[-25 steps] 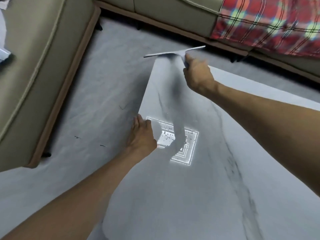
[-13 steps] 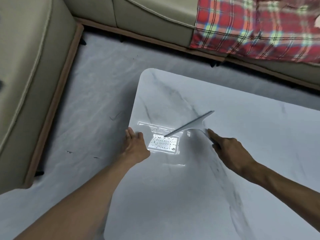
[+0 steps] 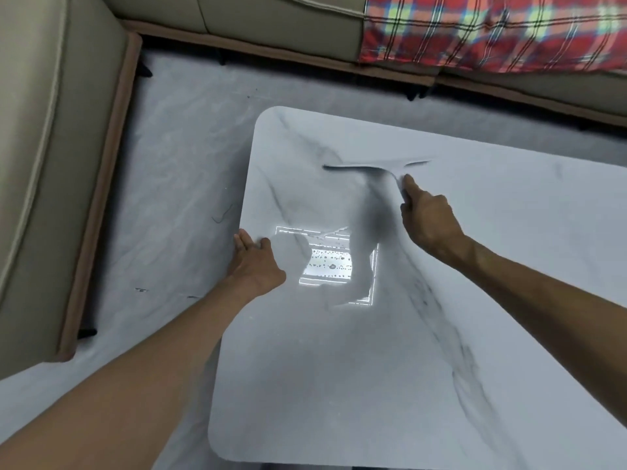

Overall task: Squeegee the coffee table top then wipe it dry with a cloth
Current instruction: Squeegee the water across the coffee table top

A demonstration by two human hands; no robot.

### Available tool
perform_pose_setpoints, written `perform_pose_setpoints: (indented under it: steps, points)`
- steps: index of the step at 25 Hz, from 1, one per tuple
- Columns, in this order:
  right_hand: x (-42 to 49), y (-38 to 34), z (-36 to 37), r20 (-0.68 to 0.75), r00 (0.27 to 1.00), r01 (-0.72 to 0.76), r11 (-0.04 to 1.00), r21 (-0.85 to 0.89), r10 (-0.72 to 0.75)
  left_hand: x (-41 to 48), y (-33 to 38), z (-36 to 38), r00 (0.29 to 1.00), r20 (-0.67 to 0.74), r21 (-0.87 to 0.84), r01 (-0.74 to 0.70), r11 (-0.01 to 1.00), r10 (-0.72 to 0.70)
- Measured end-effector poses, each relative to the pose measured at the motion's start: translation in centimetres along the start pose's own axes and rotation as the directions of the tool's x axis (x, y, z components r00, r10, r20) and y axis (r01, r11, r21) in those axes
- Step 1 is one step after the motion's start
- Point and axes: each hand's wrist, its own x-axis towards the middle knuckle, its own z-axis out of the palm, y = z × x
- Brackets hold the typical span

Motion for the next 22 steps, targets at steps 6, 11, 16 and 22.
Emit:
perform_pose_setpoints:
  steps: [6,11,16,22]
  points:
    - [-10.0,1.7,-0.2,0.185,0.983,-0.001,0.999,0.033,-0.006,-1.4,-0.7,-0.8,0.998,-0.041,-0.074,-0.052,0.996,0.049]
    - [-0.8,-5.6,-3.3,0.021,0.996,0.090,0.992,0.089,-0.092,-3.5,-3.7,-0.6,0.959,-0.274,-0.244,-0.147,0.959,0.077]
    - [5.9,-14.0,0.2,-0.007,0.992,0.129,0.986,0.102,-0.129,-4.3,-6.5,0.3,0.914,-0.396,-0.437,-0.098,0.894,-0.093]
    - [-3.8,-7.5,4.6,0.122,0.924,0.368,0.929,-0.039,-0.361,-5.1,-7.5,2.3,0.913,-0.376,-0.463,-0.034,0.886,-0.162]
